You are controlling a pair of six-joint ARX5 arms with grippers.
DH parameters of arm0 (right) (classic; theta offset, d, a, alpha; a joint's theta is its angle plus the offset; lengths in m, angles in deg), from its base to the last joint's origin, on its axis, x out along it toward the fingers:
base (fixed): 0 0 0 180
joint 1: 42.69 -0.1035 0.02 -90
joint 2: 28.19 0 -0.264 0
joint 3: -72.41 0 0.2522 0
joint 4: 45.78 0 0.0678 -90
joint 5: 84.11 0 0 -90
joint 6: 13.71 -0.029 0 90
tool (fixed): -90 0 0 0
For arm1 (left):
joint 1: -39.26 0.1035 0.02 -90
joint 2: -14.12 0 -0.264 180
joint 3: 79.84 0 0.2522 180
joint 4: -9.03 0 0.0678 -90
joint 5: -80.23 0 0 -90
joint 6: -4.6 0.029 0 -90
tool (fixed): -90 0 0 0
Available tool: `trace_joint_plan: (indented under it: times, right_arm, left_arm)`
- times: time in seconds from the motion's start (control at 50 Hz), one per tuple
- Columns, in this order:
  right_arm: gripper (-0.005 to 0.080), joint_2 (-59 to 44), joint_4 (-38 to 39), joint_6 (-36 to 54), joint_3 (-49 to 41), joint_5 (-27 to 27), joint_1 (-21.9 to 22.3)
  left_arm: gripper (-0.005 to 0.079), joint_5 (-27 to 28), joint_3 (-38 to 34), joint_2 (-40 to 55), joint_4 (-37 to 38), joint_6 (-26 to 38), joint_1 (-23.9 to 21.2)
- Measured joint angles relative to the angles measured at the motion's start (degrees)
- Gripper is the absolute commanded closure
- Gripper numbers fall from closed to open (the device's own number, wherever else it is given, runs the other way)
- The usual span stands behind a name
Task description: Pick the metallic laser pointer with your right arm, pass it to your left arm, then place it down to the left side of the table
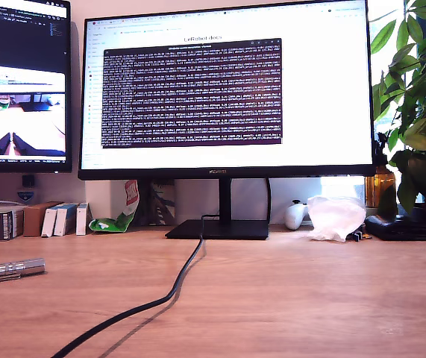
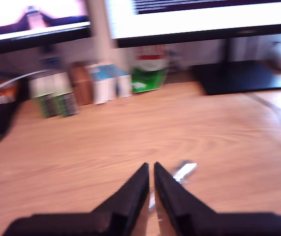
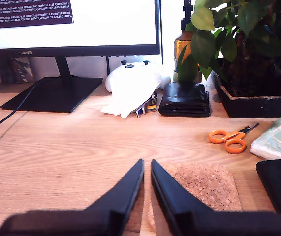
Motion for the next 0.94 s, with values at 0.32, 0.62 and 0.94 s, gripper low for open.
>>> trace_joint_plan:
  times: [0.32, 0.62, 0.94]
  right_arm:
    - [0.0764, 0.0, 0.0, 0.0, 0.0, 0.0, 0.0]
    - [0.0764, 0.0, 0.0, 0.0, 0.0, 0.0, 0.0]
    - [0.0764, 0.0, 0.0, 0.0, 0.0, 0.0, 0.0]
  left_arm:
    - [0.0721, 2.5, 0.0, 0.0, 0.0, 0.1, 8.7]
    - [0.0721, 2.8, 0.0, 0.0, 0.0, -0.2, 8.7]
    - [0.0721, 2.8, 0.0, 0.0, 0.0, -0.2, 8.7]
